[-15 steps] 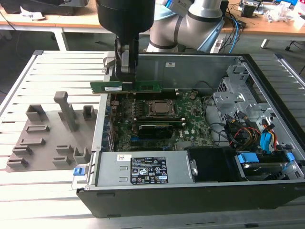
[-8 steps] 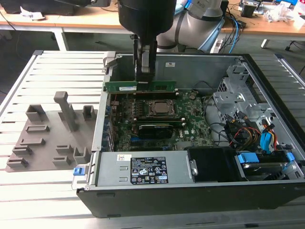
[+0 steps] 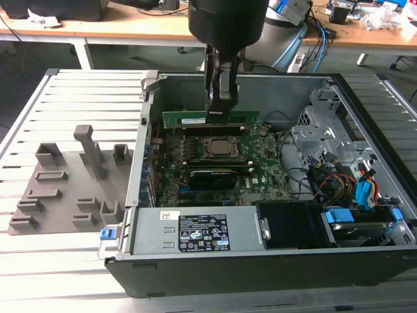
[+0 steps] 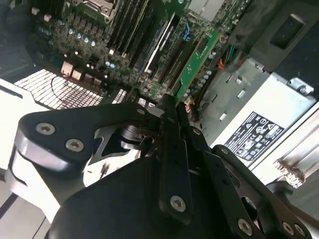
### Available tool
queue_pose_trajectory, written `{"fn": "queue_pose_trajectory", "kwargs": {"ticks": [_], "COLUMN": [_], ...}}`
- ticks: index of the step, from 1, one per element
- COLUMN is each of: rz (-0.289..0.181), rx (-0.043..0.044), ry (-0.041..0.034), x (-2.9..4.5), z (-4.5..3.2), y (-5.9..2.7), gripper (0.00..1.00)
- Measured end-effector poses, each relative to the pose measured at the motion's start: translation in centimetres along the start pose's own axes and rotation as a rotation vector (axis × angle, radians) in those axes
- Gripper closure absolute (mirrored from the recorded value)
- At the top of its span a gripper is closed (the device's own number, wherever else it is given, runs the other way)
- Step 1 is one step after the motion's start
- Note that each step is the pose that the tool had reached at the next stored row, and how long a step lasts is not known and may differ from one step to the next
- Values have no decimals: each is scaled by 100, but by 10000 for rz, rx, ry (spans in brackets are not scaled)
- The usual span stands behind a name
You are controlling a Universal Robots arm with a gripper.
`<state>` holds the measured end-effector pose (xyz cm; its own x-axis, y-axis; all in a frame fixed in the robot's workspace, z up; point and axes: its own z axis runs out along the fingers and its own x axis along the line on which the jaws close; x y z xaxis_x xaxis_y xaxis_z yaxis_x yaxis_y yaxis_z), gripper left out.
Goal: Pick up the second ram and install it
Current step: 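Pick up the second ram and move it above second insertion slot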
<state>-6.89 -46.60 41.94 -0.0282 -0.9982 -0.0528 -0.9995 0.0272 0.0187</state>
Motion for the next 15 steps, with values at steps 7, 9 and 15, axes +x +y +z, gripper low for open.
{"fn": "queue_pose_trajectory", "kwargs": {"ticks": [7, 9, 15], "rz": [1, 1, 1], "rx": [-1, -1, -2], "ry": [0, 1, 0], "x": [-6, -8, -18], "z": [-4, -5, -9], "y": [-214, -288, -502], "gripper": [86, 86, 86]}}
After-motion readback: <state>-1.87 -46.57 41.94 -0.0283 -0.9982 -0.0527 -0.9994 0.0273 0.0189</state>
